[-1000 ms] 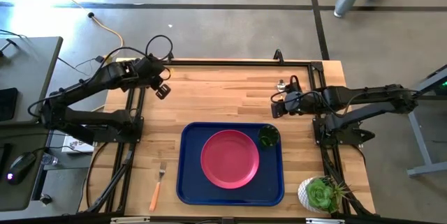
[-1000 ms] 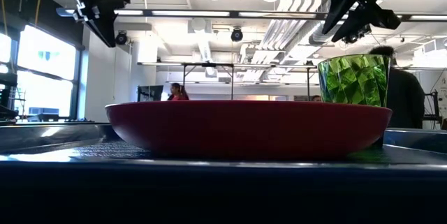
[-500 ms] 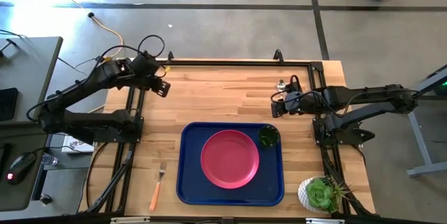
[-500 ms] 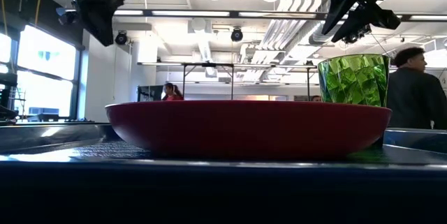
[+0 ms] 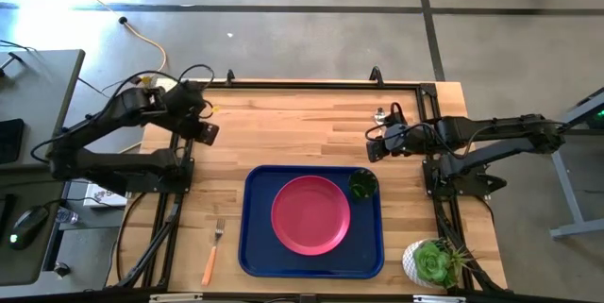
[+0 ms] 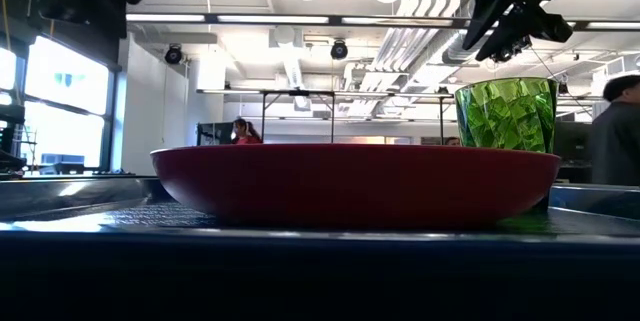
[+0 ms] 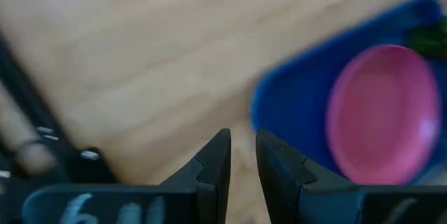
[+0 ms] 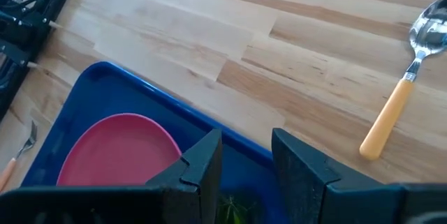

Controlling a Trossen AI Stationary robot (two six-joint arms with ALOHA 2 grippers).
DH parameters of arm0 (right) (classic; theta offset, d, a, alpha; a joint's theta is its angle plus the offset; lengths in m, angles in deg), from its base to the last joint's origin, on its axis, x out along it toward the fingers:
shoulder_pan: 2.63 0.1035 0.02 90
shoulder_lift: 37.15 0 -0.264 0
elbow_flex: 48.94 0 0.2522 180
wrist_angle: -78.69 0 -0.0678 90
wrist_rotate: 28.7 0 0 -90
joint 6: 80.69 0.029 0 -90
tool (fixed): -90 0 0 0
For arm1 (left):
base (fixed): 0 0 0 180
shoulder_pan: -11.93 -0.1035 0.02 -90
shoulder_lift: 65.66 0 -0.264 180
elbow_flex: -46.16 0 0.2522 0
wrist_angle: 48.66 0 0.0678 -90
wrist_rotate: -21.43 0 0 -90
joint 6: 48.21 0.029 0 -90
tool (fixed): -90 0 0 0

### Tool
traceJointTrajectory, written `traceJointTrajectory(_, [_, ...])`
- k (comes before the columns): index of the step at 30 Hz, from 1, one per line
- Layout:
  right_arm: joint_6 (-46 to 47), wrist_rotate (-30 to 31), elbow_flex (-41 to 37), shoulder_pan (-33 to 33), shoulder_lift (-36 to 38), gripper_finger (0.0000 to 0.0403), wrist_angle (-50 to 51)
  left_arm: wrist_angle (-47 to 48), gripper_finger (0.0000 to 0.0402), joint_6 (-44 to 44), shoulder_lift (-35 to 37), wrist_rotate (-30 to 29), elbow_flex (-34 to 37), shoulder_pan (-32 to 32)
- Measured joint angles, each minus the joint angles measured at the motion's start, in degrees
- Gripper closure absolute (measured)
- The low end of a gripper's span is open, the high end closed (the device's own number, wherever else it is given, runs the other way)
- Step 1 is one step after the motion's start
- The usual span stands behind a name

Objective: Pick and place plate/cup/fork/spoon on tray
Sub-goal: Put the yellow fork on the blue serving tray to the left of the pink plate

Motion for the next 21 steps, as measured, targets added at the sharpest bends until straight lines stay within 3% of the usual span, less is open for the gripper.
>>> traceJointTrajectory(4, [-1.1,-1.5,0.0,0.0,0.0,0.0286,0.0,-0.5,0.0341,-6.6,2.7,3.3,0.0,5.9])
traceJointTrajectory(13, [-1.5,-2.9,0.0,0.0,0.0,0.0286,0.3,-0.5,0.0341,-17.0,4.3,3.1,0.3,19.5])
traceJointTrajectory(21, [-1.7,-3.2,0.0,0.0,0.0,0.0286,0.3,3.4,0.0341,-21.5,4.1,3.2,1.4,25.2])
